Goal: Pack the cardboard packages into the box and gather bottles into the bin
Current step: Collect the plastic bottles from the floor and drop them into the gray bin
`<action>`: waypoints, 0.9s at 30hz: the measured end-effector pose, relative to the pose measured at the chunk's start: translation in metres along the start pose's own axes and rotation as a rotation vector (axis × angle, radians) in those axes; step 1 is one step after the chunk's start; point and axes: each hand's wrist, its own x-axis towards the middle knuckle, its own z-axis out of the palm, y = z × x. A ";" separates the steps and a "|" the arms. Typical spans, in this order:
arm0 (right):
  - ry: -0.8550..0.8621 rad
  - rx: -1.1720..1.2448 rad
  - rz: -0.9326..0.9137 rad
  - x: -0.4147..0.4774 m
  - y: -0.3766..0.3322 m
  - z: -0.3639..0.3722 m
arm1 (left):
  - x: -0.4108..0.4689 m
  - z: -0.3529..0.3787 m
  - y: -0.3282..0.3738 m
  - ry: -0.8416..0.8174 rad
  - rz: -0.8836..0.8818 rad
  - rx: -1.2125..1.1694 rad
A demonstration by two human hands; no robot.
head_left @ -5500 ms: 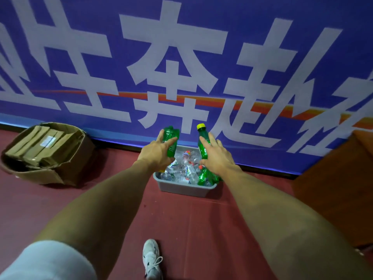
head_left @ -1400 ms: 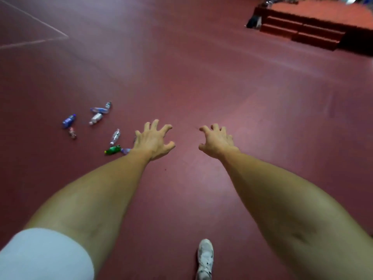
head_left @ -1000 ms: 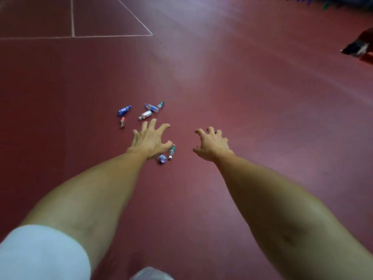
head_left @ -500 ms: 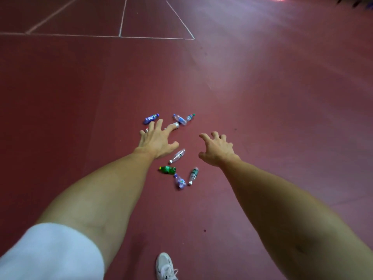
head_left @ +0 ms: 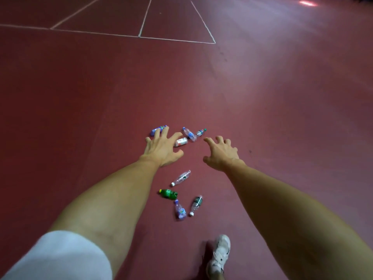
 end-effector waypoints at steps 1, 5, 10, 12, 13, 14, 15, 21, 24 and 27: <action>-0.005 -0.008 -0.017 0.019 0.007 0.001 | 0.016 0.004 0.002 -0.006 -0.019 0.000; -0.039 -0.039 -0.105 0.103 0.034 0.012 | 0.085 0.018 0.009 0.021 -0.106 -0.019; -0.053 -0.086 -0.213 0.207 0.050 0.036 | 0.158 0.054 0.011 0.027 -0.267 -0.087; -0.064 -0.101 -0.242 0.238 0.046 0.056 | 0.174 0.080 0.003 0.014 -0.316 -0.094; -0.078 -0.100 -0.259 0.250 0.044 0.069 | 0.179 0.096 -0.002 -0.002 -0.335 -0.092; -0.090 -0.097 -0.276 0.261 0.041 0.085 | 0.184 0.113 -0.007 -0.019 -0.352 -0.091; -0.098 -0.096 -0.291 0.271 0.038 0.102 | 0.188 0.132 -0.014 -0.034 -0.365 -0.089; -0.102 -0.066 -0.365 0.336 0.025 0.250 | 0.218 0.282 -0.059 -0.045 -0.392 -0.077; -0.143 -0.069 -0.365 0.360 0.032 0.359 | 0.230 0.387 -0.075 -0.084 -0.389 -0.069; -0.180 -0.060 -0.333 0.382 0.046 0.473 | 0.248 0.497 -0.083 -0.127 -0.362 -0.046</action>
